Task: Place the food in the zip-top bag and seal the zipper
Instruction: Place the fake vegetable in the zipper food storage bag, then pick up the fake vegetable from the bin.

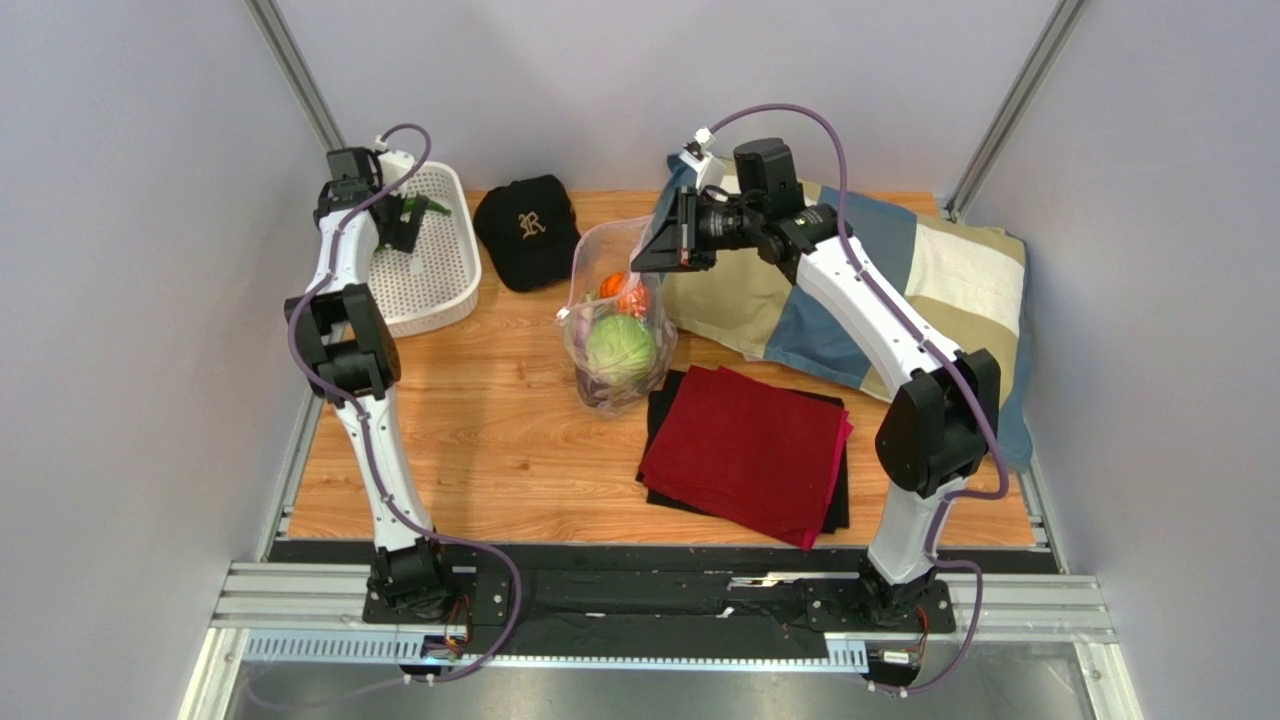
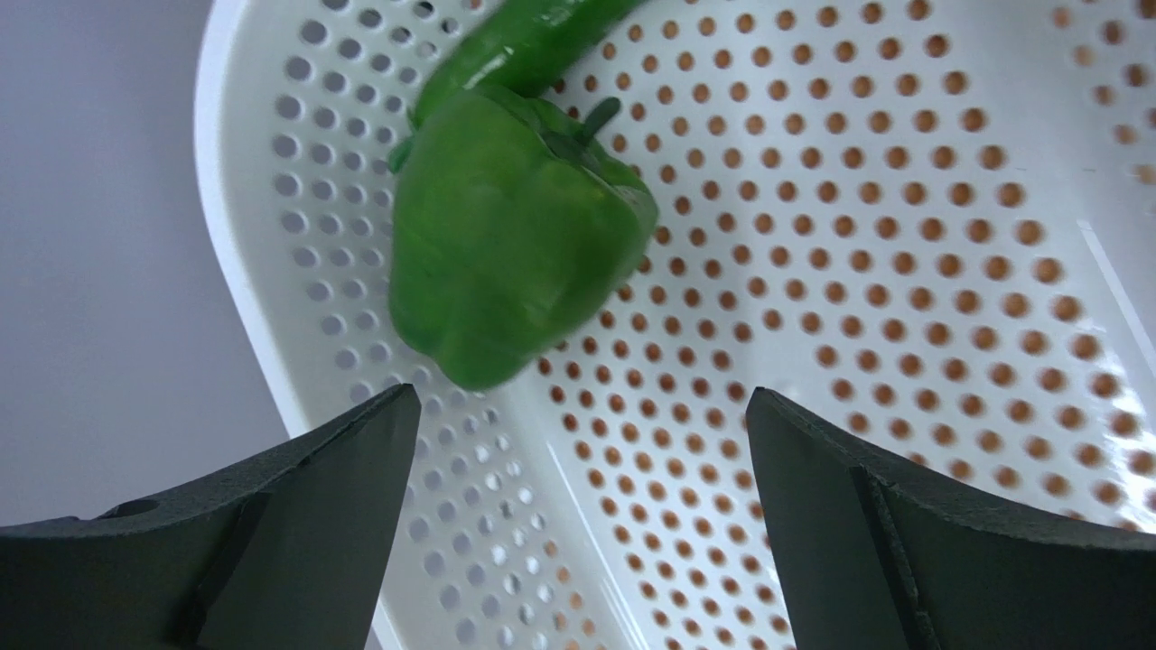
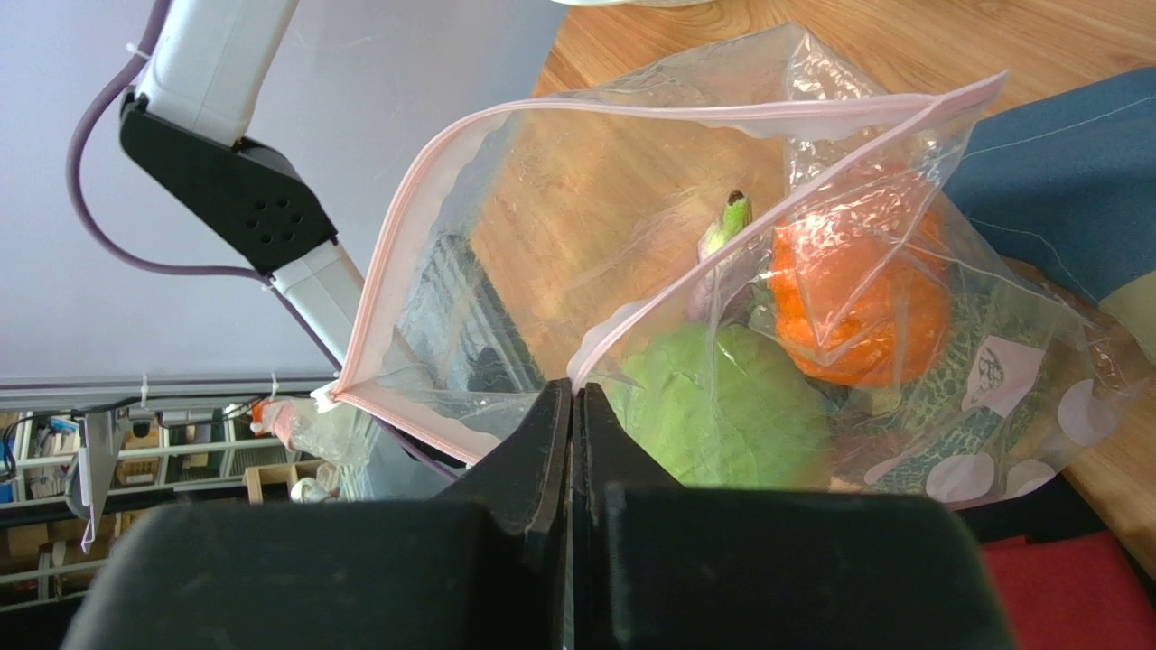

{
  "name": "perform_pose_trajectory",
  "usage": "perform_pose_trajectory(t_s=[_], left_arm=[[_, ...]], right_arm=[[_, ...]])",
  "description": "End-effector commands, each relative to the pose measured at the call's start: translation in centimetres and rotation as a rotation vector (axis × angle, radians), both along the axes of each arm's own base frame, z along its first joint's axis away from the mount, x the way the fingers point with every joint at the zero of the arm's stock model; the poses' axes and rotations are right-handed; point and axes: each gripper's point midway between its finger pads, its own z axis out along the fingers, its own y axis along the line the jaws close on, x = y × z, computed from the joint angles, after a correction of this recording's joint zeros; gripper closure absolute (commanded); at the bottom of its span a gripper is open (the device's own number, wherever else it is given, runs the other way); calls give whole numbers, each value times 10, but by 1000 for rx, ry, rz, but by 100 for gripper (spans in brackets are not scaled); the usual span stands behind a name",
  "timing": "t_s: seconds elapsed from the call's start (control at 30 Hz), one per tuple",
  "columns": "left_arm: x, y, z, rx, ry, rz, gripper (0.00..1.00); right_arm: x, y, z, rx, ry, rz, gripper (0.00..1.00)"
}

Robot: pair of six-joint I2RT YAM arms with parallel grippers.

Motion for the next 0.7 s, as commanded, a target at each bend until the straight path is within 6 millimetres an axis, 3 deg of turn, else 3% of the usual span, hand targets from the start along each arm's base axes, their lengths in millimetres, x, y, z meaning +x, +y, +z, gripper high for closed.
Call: perform_pose_trajectory(t_s=[0.0, 0.23, 0.37, 0.53, 0.67], left_arm=[[37, 36, 40, 271, -149, -42, 1], [61, 31, 26, 364, -187, -146, 1], [70, 27, 7, 400, -167, -176, 1], [72, 35, -24, 456, -97, -189, 1], [68, 35, -36, 476, -54, -220, 2]], right_arm=[[-3, -3, 16, 20, -58, 7, 100], [-3, -3, 10, 13, -40, 3, 100], [-2, -4, 8, 8, -39, -1, 100], [-2, -7, 8, -1, -50, -6, 100], [-4, -8, 7, -2, -45, -8, 100]])
